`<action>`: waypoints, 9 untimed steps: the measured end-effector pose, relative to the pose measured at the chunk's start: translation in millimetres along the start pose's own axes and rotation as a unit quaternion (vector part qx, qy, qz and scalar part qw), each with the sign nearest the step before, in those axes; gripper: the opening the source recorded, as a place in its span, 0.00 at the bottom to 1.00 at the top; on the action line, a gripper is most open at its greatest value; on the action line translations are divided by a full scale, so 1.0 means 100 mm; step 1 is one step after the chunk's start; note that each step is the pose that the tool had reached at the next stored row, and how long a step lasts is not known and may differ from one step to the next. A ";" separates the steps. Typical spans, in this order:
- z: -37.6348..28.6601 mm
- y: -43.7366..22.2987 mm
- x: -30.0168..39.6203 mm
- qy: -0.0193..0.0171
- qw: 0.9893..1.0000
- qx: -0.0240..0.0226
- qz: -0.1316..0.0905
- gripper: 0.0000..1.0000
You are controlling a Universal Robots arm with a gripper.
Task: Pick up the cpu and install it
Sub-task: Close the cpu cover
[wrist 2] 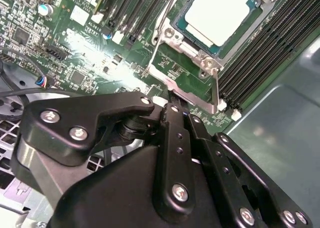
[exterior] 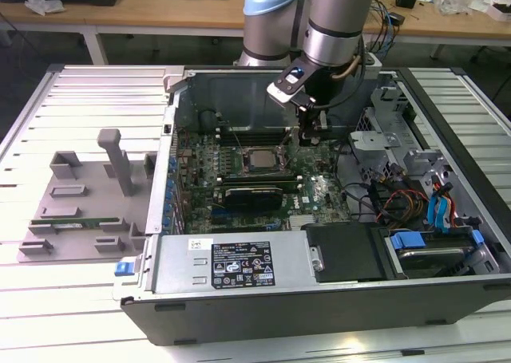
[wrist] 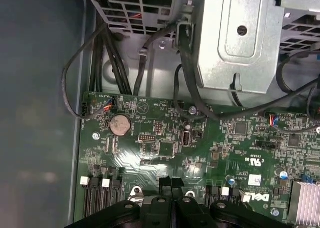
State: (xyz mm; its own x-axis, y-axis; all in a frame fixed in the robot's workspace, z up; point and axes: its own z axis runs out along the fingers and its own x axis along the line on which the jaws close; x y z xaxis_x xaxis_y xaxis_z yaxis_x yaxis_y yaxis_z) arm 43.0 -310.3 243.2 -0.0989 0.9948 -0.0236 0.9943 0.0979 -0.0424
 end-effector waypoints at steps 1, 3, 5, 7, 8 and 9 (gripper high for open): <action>0.001 -0.024 0.003 0.000 1.000 0.000 0.000 0.11; 0.002 -0.057 0.005 0.000 1.000 0.000 0.000 0.11; 0.003 -0.075 0.007 0.000 1.000 0.000 0.000 0.11; 0.003 -0.085 0.008 0.000 1.000 0.000 0.000 0.11; 0.004 -0.094 0.009 0.000 1.000 0.000 0.000 0.11; 0.004 -0.105 0.010 0.000 1.000 0.000 0.000 0.11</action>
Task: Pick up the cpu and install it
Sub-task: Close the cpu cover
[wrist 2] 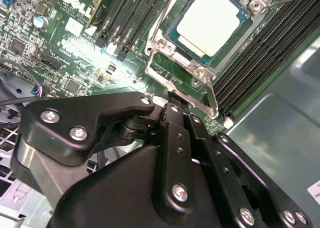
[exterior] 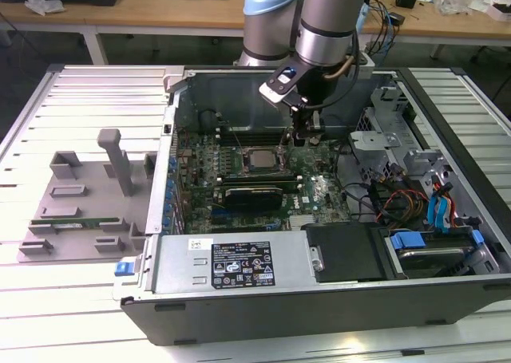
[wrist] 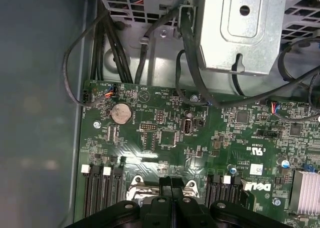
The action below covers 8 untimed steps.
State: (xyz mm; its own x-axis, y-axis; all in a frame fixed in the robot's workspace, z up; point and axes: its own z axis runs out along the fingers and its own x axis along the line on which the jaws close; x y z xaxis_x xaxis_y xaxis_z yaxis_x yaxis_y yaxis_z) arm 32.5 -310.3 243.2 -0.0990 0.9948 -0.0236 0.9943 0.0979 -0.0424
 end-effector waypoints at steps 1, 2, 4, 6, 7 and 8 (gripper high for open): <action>0.001 -0.010 0.001 0.000 1.000 0.000 0.000 0.11; 0.001 -0.017 0.002 0.000 1.000 0.000 0.000 0.11; 0.002 -0.040 0.004 0.000 1.000 0.000 0.000 0.11; 0.003 -0.055 0.006 0.000 1.000 0.000 0.000 0.11; 0.004 -0.065 0.007 0.000 1.000 0.000 0.000 0.11; 0.004 -0.077 0.008 0.000 1.000 0.000 0.000 0.11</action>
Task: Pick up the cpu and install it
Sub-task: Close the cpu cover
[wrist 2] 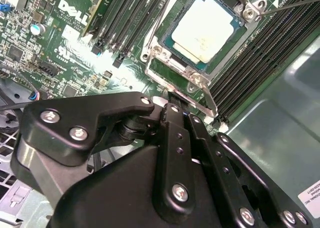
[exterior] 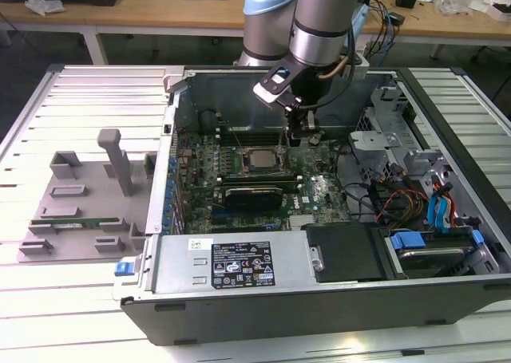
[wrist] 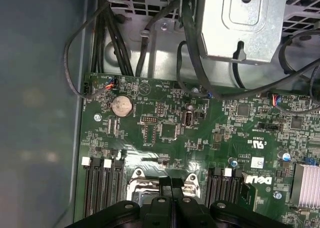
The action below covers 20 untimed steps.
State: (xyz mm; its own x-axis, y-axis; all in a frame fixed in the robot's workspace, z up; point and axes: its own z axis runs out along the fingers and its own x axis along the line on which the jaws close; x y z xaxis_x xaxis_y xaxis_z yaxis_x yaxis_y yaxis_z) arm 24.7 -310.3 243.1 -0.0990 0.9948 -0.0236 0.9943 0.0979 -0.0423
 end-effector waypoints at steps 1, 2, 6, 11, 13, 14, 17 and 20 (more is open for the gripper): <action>0.000 -0.006 0.001 0.000 1.000 0.000 0.000 0.11; 0.001 -0.011 0.001 0.000 1.000 0.000 0.000 0.11; 0.003 -0.063 0.006 0.000 1.000 0.000 0.000 0.11; 0.006 -0.136 0.014 0.000 1.000 0.000 0.000 0.11; 0.008 -0.157 0.016 0.000 1.000 0.000 0.000 0.11; 0.009 -0.168 0.017 0.000 1.000 0.000 0.000 0.11; 0.013 -0.206 0.021 0.000 1.000 0.000 0.000 0.11; 0.019 -0.250 0.025 0.000 1.000 0.000 0.000 0.11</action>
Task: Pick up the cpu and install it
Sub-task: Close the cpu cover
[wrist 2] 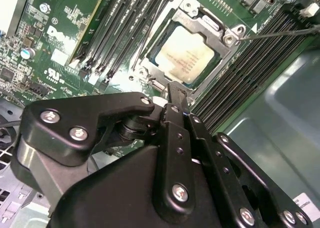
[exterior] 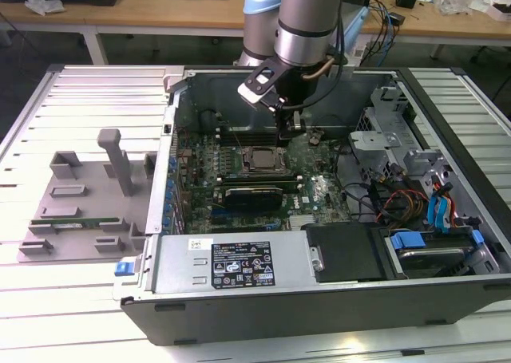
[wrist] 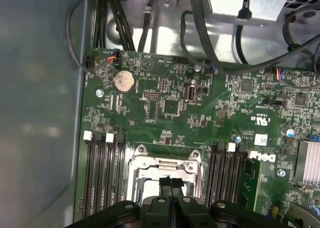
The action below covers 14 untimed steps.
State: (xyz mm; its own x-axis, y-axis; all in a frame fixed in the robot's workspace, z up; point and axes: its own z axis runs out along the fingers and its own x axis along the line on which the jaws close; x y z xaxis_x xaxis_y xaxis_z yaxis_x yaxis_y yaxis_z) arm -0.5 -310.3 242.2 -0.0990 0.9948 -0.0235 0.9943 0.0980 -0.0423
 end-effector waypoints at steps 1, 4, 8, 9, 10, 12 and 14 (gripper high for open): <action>0.003 -0.015 0.002 0.000 1.000 0.000 0.000 0.11; 0.014 -0.053 0.006 0.000 1.000 0.000 0.000 0.11; 0.025 -0.101 0.010 0.000 1.000 0.000 0.000 0.11; 0.028 -0.115 0.012 0.000 1.000 0.000 0.000 0.11; 0.031 -0.131 0.014 0.000 1.000 0.000 0.000 0.11; 0.037 -0.154 0.016 0.000 1.000 0.000 0.000 0.11; 0.042 -0.176 0.018 0.000 1.000 0.000 0.000 0.11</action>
State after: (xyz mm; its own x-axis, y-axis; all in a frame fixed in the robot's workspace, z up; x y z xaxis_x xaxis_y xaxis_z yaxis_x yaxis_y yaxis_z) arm -18.3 -310.3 238.6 -0.0990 0.9948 -0.0236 0.9943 0.0980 -0.0423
